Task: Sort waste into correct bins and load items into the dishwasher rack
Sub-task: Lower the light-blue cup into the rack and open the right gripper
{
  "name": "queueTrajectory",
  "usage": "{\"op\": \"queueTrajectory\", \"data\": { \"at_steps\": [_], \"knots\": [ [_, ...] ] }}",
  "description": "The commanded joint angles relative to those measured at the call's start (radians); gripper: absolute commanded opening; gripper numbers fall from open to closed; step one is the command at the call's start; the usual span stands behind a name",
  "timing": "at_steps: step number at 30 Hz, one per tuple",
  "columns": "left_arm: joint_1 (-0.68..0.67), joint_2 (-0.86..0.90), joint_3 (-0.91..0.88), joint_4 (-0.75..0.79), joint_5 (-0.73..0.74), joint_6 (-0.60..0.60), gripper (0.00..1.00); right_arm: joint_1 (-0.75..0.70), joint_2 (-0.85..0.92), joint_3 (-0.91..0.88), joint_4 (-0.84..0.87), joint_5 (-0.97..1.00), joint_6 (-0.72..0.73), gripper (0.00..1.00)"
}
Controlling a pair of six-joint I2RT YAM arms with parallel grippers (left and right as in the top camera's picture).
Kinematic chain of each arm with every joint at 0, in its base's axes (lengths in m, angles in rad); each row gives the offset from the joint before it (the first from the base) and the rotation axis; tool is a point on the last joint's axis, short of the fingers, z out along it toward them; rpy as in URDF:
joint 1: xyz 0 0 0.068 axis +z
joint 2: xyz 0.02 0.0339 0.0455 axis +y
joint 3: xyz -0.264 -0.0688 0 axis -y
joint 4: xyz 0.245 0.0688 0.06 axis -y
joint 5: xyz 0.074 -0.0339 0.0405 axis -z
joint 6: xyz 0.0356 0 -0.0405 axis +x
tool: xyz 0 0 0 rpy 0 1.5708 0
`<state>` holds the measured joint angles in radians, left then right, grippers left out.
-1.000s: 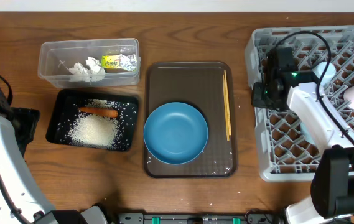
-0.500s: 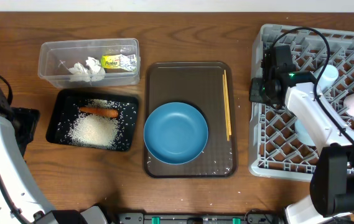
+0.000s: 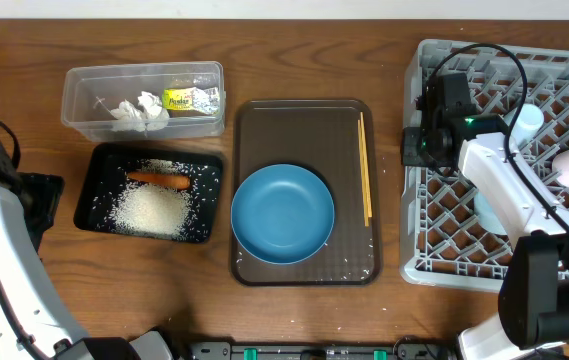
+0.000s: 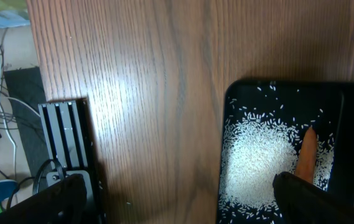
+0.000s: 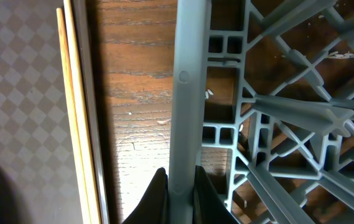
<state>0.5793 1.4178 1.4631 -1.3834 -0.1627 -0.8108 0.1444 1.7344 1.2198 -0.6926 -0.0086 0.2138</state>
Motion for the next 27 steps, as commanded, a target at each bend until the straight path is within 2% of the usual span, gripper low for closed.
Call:
{"op": "queueTrajectory", "data": {
  "at_steps": [1,7,17,20,23,27],
  "knots": [
    [0.004,0.004,0.001,-0.003,-0.005,0.006,0.98,0.014,-0.006,0.004,0.038,-0.113,-0.195,0.01],
    [0.004,0.004,0.001,-0.003,-0.005,0.006,0.98,0.014,-0.006,0.004,0.042,-0.133,-0.266,0.01],
    [0.004,0.004,0.001,-0.003,-0.005,0.006,0.98,0.013,-0.006,0.005,0.066,-0.128,-0.273,0.02],
    [0.004,0.004,0.001,-0.003,-0.005,0.006,0.98,0.013,-0.006,0.005,0.066,-0.118,-0.261,0.12],
    [0.004,0.004,0.001,-0.003,-0.005,0.006,0.98,0.013,-0.006,0.008,0.065,-0.101,-0.227,0.38],
    [0.004,0.004,0.001,-0.003,-0.005,0.006,0.98,0.013,-0.006,0.036,0.057,-0.048,-0.145,0.41]
  ]
}}
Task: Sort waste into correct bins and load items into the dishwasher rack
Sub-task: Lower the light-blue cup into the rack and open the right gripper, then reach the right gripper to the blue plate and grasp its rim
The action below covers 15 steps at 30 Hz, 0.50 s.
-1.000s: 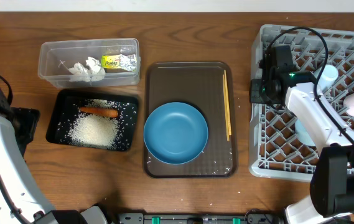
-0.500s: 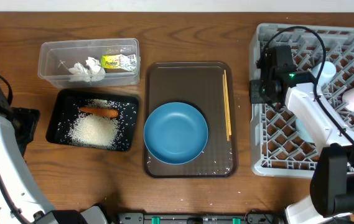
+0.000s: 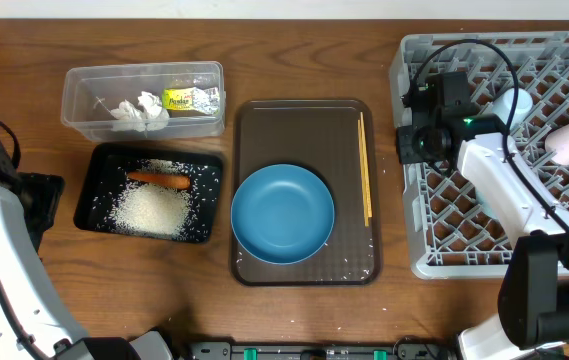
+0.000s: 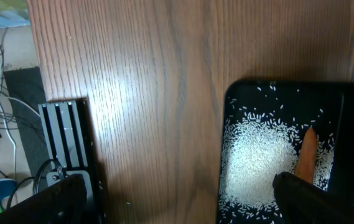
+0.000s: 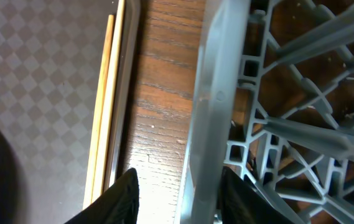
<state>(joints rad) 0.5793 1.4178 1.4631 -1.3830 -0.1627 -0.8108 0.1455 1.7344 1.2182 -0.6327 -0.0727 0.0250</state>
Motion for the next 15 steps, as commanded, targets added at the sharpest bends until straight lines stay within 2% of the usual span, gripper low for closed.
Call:
{"op": "queueTrajectory", "data": {
  "at_steps": [1,6,9,10,14,15],
  "knots": [
    [0.004,0.004,0.001,-0.003,-0.005,0.006,0.98,0.012,-0.006,0.051,-0.013,0.027,0.062,0.41],
    [0.004,0.004,0.001,-0.003,-0.005,0.006,0.98,0.013,-0.009,0.175,-0.137,0.080,0.154,0.49],
    [0.004,0.004,0.001,-0.003,-0.005,0.006,0.98,0.014,-0.022,0.280,-0.245,0.073,0.198,0.69],
    [0.004,0.004,0.001,-0.003,-0.005,0.006,0.98,0.015,-0.027,0.315,-0.276,0.056,0.199,0.73],
    [0.004,0.004,0.001,-0.003,-0.005,0.006,0.98,0.041,-0.048,0.459,-0.399,-0.066,0.198,0.76],
    [0.004,0.004,0.001,-0.003,-0.005,0.006,0.98,0.055,-0.051,0.488,-0.420,-0.109,0.198,0.80]
  ]
}}
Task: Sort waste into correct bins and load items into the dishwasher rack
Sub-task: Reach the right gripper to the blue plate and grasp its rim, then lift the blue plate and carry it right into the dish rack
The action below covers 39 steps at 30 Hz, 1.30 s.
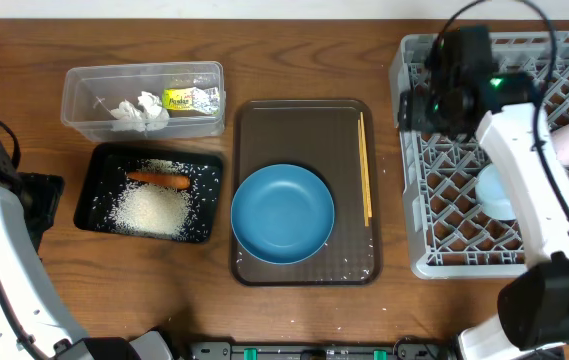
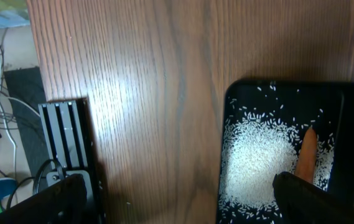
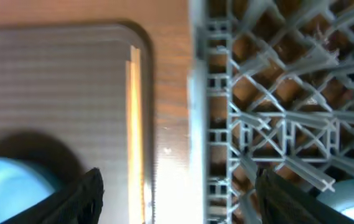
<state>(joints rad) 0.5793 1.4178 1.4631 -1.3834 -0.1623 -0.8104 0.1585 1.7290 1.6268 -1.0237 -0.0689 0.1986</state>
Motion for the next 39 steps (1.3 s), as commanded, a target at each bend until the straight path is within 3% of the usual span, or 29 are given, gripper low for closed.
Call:
{"op": "queueTrajectory", "data": {
  "at_steps": [1,2,3,9,12,17,22,25,35,39],
  "knots": [
    [0.004,0.004,0.001,-0.003,-0.006,0.006,0.98,0.061,-0.050,0.101,-0.045,-0.155,0.025,0.88],
    [0.004,0.004,0.001,-0.003,-0.006,0.006,0.98,0.087,-0.054,0.114,-0.051,-0.197,0.025,0.96],
    [0.004,0.004,0.001,-0.003,-0.006,0.006,0.98,0.114,-0.057,0.115,-0.049,-0.229,0.024,0.99],
    [0.004,0.004,0.001,-0.003,-0.006,0.006,0.98,0.297,-0.048,0.054,-0.006,-0.251,0.016,0.99],
    [0.004,0.004,0.001,-0.003,-0.006,0.006,0.98,0.388,-0.039,-0.003,0.042,-0.134,0.037,0.99],
    [0.004,0.004,0.001,-0.003,-0.006,0.006,0.98,0.491,-0.016,-0.117,0.085,0.228,0.242,0.99],
    [0.004,0.004,0.001,-0.003,-0.006,0.006,0.98,0.510,0.024,-0.222,0.169,0.213,0.231,0.99],
    [0.004,0.004,0.001,-0.003,-0.006,0.006,0.98,0.510,0.066,-0.254,0.200,0.154,0.232,0.94],
    [0.004,0.004,0.001,-0.003,-0.006,0.006,0.98,0.510,0.243,-0.261,0.189,0.079,0.261,0.53],
    [0.004,0.004,0.001,-0.003,-0.006,0.006,0.98,0.510,0.276,-0.261,0.185,0.078,0.261,0.47]
  ]
}}
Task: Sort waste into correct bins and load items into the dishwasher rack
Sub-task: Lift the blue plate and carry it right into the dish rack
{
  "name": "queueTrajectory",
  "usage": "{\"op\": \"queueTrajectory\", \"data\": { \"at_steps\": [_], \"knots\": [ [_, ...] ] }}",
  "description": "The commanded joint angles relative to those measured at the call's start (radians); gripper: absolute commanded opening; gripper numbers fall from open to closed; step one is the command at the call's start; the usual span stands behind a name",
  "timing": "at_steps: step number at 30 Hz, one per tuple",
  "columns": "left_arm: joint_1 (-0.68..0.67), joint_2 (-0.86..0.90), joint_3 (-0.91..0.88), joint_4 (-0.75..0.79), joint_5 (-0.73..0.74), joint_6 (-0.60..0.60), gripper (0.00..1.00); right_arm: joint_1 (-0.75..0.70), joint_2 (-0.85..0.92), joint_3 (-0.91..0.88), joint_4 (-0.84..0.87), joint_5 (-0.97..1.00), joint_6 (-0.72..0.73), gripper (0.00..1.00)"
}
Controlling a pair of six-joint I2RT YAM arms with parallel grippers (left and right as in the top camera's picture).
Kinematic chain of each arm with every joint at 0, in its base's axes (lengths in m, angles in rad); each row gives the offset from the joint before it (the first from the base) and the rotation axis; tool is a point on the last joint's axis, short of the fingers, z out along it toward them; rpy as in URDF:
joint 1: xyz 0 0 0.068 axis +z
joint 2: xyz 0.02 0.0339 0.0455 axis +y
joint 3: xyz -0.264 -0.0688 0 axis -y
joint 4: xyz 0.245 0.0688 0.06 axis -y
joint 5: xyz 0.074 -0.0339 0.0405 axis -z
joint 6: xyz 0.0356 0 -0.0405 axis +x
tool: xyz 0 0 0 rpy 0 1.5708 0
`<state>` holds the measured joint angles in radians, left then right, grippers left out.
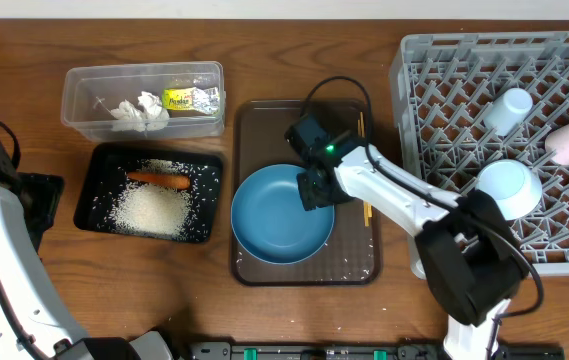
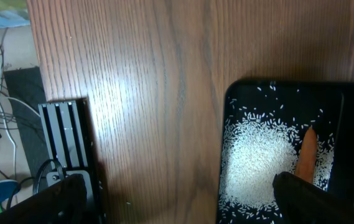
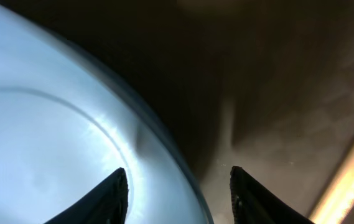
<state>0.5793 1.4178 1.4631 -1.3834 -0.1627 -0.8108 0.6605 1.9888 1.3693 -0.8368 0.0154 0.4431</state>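
Note:
A blue bowl (image 1: 282,215) sits on the brown tray (image 1: 264,125), with a pair of wooden chopsticks (image 1: 366,210) along the tray's right side. My right gripper (image 1: 314,188) is open, low at the bowl's upper right rim (image 3: 164,149), one finger over the bowl and one over the tray. The grey dishwasher rack (image 1: 444,130) at the right holds a white cup (image 1: 510,108), a pink cup and a pale blue bowl (image 1: 507,186). My left gripper (image 2: 177,199) is open, above bare wood left of the black bin (image 2: 351,124).
The black bin (image 1: 99,190) holds rice and a carrot (image 1: 157,180). A clear bin (image 1: 74,90) at the back left holds crumpled paper and a yellow wrapper. At the table's left edge lies a black device with cables (image 2: 71,137).
My right gripper has moved from the rack's left wall at the back to the blue bowl's upper right rim on the tray. The left arm has not moved.
My right gripper was shut on the rack's left wall, with the rack lying askew. Then it was open there and the rack stood nearer the tray and squarer. Then it was raised above the rack's corner. Now it is down at the blue bowl.

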Motion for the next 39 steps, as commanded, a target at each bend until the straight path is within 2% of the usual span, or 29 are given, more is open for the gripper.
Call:
{"op": "queueTrajectory", "data": {
  "at_steps": [1,4,8,18,26,30,34,39],
  "knots": [
    [0.004,0.004,0.001,-0.003,-0.005,0.006,0.98,0.008,0.016,-0.003,-0.002,-0.006,0.017,0.38],
    [0.004,0.004,0.001,-0.003,-0.005,0.006,0.98,0.008,0.016,-0.002,0.000,-0.006,0.029,0.16],
    [0.004,0.004,0.001,-0.003,-0.005,0.006,0.98,-0.004,0.005,0.025,-0.027,-0.021,0.040,0.01],
    [0.004,0.004,0.001,-0.003,-0.005,0.006,0.98,-0.132,-0.153,0.300,-0.293,0.045,-0.004,0.01],
    [0.004,0.004,0.001,-0.003,-0.005,0.006,0.98,-0.410,-0.333,0.521,-0.352,0.287,-0.050,0.01],
    [0.004,0.004,0.001,-0.003,-0.005,0.006,0.98,-0.576,-0.378,0.547,-0.325,0.320,-0.130,0.01],
    [0.004,0.004,0.001,-0.003,-0.005,0.006,0.98,-0.721,-0.373,0.539,-0.322,0.454,-0.130,0.01],
    [0.004,0.004,0.001,-0.003,-0.005,0.006,0.98,-0.797,-0.365,0.533,-0.325,0.601,-0.113,0.01]
  ]
}}
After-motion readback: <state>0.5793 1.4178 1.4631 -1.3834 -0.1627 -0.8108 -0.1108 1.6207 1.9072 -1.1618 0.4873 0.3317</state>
